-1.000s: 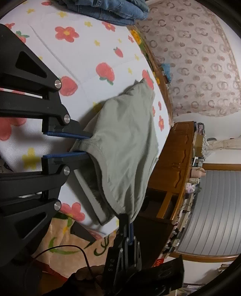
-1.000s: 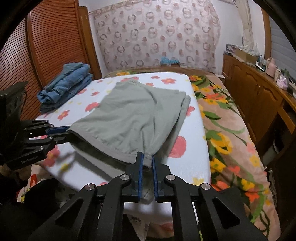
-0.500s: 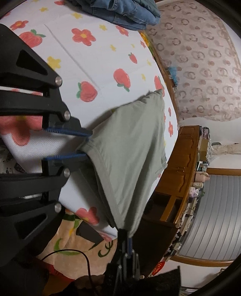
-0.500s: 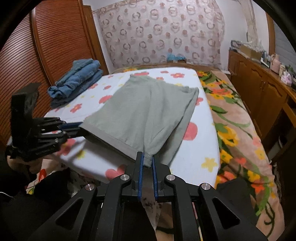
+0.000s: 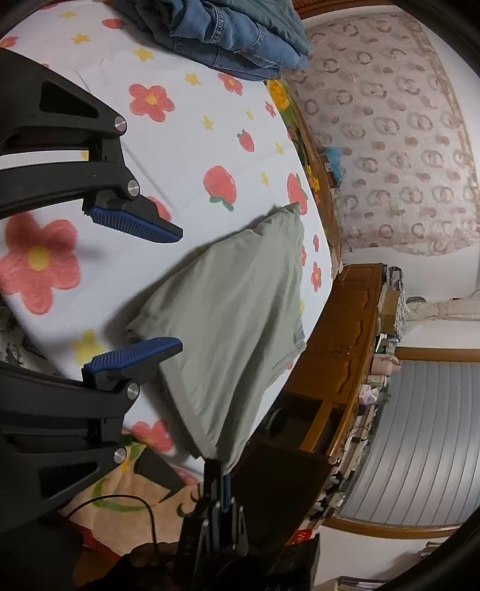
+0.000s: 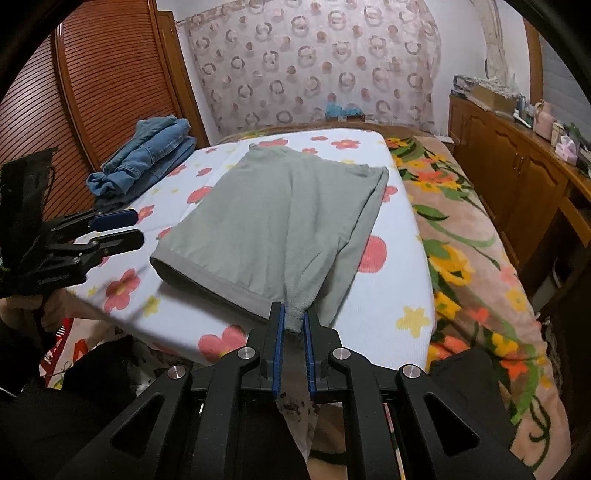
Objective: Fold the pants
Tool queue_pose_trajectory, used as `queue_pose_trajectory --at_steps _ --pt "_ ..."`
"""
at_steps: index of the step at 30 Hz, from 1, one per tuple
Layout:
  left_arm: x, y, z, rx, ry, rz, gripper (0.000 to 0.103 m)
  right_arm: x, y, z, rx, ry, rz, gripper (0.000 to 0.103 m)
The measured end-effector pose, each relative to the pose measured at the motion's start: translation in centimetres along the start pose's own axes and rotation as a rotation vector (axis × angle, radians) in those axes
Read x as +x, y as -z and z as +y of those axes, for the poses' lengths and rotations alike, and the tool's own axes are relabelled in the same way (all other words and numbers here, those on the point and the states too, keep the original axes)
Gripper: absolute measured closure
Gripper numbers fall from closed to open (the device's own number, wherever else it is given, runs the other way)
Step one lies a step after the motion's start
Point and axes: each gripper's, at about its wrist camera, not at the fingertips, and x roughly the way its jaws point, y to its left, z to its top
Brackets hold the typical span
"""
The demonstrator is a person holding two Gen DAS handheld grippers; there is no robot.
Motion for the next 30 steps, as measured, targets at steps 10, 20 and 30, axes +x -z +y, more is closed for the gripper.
queue_pose_trajectory --at_steps 10,20,30 --pt "4.2 0.4 0.0 -0.006 -0.015 0.109 0.050 -1.5 0.0 -0.1 -0.022 0.029 -0.043 0.087" --pt "4.8 1.2 0.2 -0.008 -0.018 0.123 0.065 0.5 -2.2 -2.1 -0.013 0.051 -0.073 0.084" --pt "4.9 1.4 0.8 -0.056 -0.007 0.106 0.065 8.0 -6.9 -5.3 -0.015 0.036 -0.052 0.080"
